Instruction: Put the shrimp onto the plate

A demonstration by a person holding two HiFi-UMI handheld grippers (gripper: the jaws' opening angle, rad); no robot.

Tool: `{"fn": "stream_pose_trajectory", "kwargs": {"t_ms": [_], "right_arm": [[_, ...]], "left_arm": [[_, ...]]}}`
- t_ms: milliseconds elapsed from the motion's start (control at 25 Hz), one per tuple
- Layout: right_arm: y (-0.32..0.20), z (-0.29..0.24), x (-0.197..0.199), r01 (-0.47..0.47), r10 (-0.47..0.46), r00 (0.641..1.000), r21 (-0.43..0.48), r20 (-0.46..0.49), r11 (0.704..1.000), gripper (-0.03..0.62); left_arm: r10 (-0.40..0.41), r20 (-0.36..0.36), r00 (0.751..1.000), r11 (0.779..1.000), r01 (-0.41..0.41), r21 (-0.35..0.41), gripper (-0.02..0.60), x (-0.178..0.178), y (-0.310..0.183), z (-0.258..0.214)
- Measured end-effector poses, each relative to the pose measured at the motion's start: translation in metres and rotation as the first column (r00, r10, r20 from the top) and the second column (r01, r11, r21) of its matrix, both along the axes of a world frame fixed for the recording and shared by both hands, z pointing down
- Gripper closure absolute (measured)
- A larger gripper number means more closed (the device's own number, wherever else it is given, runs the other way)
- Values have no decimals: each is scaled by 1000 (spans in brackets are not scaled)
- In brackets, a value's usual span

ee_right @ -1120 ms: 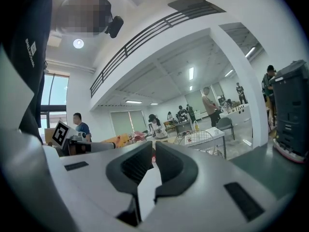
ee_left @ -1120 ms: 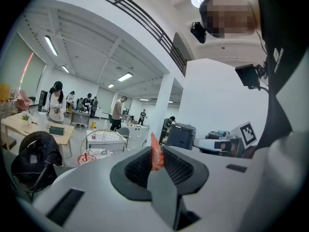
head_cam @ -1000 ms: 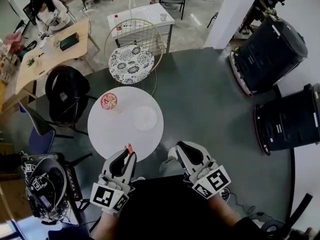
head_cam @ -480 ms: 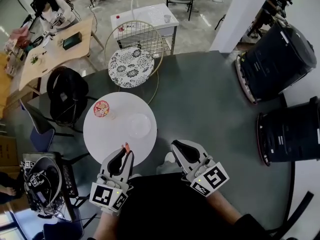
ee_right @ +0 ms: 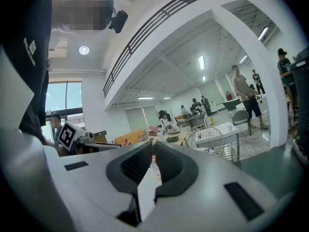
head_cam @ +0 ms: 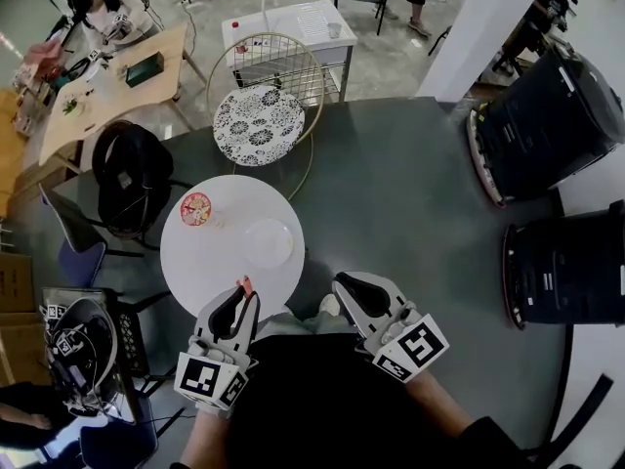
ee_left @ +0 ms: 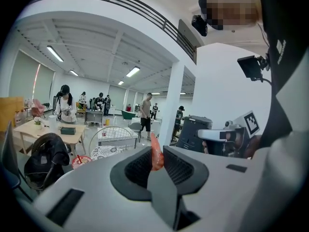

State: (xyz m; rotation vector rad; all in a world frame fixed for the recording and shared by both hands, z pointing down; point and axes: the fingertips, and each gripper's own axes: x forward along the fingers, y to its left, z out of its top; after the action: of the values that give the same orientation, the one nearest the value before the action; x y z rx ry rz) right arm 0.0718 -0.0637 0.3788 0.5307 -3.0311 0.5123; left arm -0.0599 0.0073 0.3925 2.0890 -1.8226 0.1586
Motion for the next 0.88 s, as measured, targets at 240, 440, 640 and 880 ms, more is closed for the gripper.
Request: {"fn": "stream_pose_trajectory", "kwargs": {"t_ms": [240, 440, 640, 880], "right_arm": [[2, 2, -12, -2, 2, 1000, -12, -27, 1000, 563], [1, 0, -25, -19, 18, 999, -9, -48, 1000, 563], [-4, 1, -40, -23, 21, 998, -42, -54, 999, 563], [-8, 3, -50, -26, 19, 993, -64, -117, 998, 563]], "left_arm": [[3, -16, 1000, 1000, -3, -23, 505, -19, 0, 11], [31, -62, 998, 999, -33, -39, 505, -31, -9, 24], [65, -93, 994, 996, -71, -58, 505, -43, -23, 46], [94, -143, 985, 989, -109, -99, 505, -58, -46, 77]]}}
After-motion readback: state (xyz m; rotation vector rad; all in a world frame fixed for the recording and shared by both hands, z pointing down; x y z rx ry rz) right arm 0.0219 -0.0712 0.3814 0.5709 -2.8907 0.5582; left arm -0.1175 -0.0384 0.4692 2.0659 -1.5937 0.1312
